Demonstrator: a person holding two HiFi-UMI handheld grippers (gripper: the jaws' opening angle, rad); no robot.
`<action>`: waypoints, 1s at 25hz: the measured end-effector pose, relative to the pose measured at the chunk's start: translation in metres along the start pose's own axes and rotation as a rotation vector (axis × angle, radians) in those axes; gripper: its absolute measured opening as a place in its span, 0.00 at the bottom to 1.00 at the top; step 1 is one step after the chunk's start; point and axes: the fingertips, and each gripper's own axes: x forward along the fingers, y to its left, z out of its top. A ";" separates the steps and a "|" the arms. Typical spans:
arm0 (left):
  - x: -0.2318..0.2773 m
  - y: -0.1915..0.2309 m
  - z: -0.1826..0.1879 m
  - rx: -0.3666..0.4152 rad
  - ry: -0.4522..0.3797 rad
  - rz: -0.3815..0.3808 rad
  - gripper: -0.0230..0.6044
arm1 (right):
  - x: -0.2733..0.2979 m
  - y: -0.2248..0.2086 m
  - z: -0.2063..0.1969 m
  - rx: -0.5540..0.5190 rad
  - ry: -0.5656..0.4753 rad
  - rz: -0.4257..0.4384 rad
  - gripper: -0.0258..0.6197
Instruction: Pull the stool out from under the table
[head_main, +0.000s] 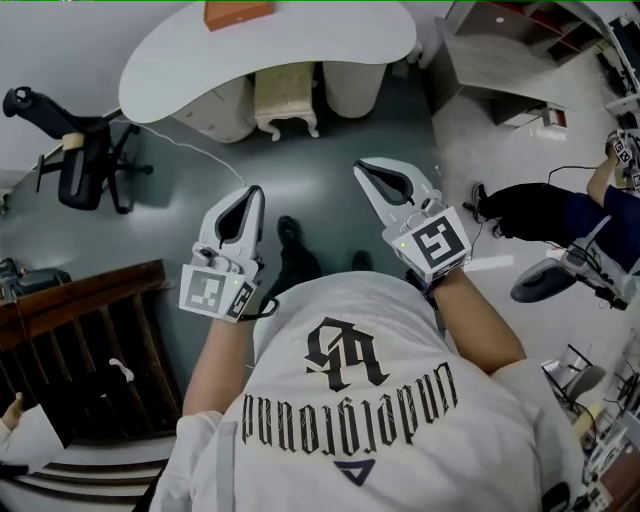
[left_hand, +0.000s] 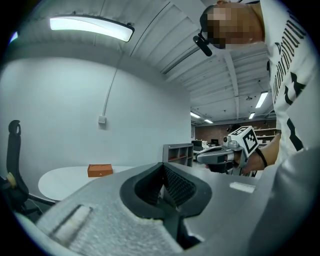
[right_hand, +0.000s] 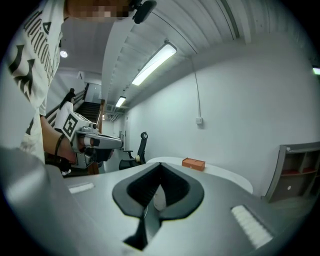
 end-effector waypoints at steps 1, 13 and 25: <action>0.003 0.010 0.000 0.004 0.004 -0.008 0.05 | 0.009 -0.002 -0.001 0.006 0.006 -0.009 0.04; 0.047 0.127 -0.019 0.002 0.050 -0.122 0.05 | 0.117 -0.028 -0.020 0.036 0.074 -0.113 0.04; 0.094 0.203 -0.089 -0.032 0.095 -0.189 0.05 | 0.195 -0.051 -0.083 0.056 0.140 -0.172 0.04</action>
